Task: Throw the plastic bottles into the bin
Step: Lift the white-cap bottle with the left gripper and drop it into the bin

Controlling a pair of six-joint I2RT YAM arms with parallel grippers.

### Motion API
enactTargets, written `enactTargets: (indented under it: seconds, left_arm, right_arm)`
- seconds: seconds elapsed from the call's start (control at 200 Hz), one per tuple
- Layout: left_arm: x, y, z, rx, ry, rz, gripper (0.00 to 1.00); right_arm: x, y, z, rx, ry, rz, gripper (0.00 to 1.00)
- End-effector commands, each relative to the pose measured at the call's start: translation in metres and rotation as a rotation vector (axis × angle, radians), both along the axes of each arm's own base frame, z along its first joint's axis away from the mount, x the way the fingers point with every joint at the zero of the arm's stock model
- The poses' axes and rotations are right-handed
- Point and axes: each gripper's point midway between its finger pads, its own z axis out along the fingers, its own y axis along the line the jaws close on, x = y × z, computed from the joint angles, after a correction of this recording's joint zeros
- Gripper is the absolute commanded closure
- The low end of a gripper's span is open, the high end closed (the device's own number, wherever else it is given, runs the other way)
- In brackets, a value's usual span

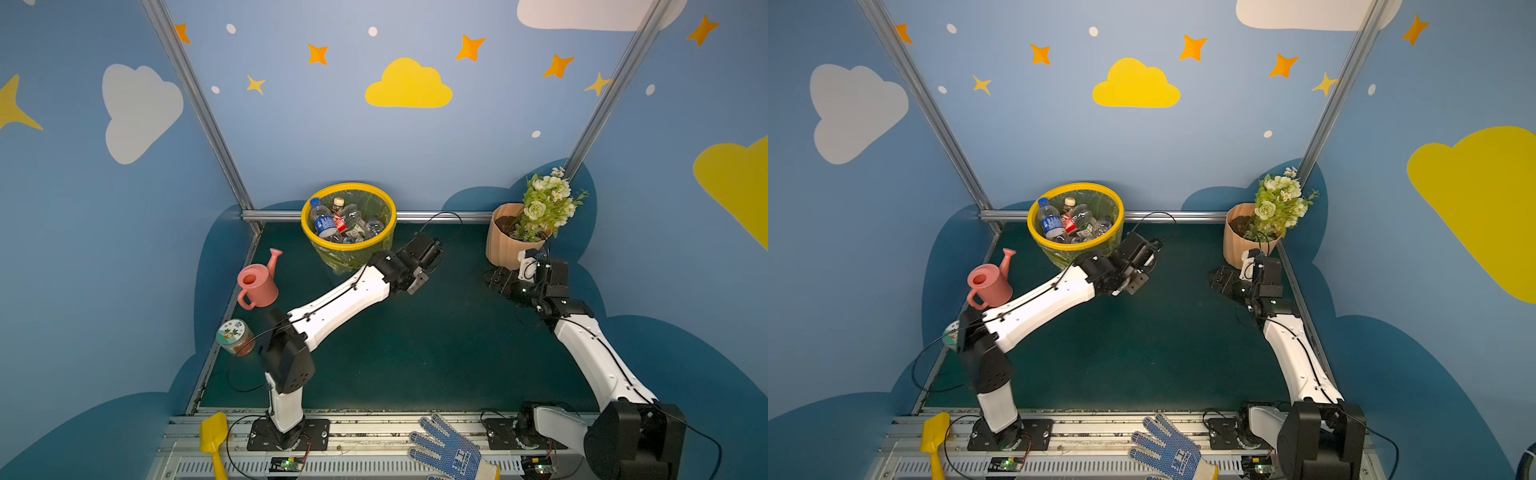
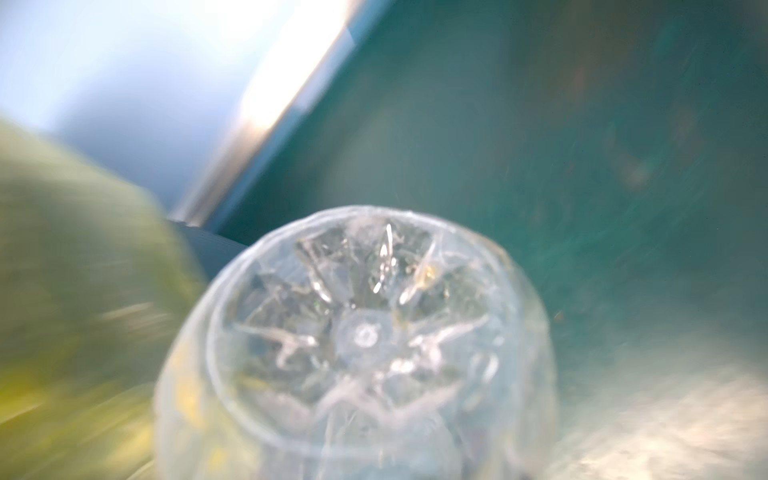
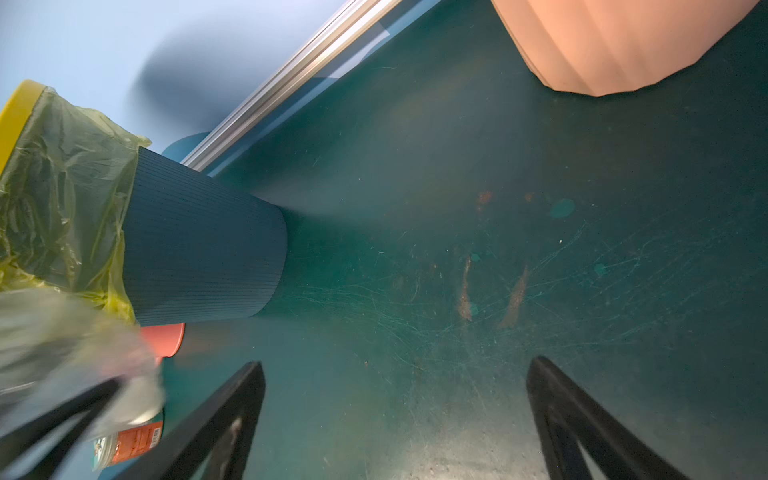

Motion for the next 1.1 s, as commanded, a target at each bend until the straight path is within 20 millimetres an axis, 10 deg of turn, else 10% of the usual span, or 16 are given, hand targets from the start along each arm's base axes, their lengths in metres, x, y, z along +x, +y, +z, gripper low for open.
enactTargets:
  seconds: [0.0,0.28,0.551,0.656,0.821,0.956,1.096]
  left_arm:
    - [-0.012,0.005,0.068,-0.233,-0.149,0.010,0.58]
    - [-0.116,0.077,0.259,-0.678,-0.770,-0.200,0.52]
    - [-0.174,0.123,0.319,-0.719,-1.019,-0.270,0.54]
    - [-0.163,0.121,0.320,-0.678,-1.042,-0.234,0.52]
    - [-0.093,0.110,0.291,-0.665,-0.877,-0.113,0.52]
    - [-0.006,0.116,0.227,-0.758,-0.611,0.027,0.48]
    - [0.059,0.132,0.154,-0.716,-0.347,0.235,0.19]
  right_arm:
    - [-0.002,0.000,0.007,0.007,-0.033,0.002,0.04]
    - [-0.001,0.005,0.007,0.035,-0.035,0.019,0.04]
    - [0.002,0.013,0.009,0.084,-0.034,0.048,0.04]
    - [0.001,0.013,0.011,0.084,-0.033,0.048,0.04]
    - [-0.004,0.010,0.012,0.071,-0.038,0.033,0.04]
    - [-0.007,0.008,0.016,0.065,-0.053,0.025,0.04]
    - [-0.009,0.008,0.016,0.068,-0.059,0.028,0.04]
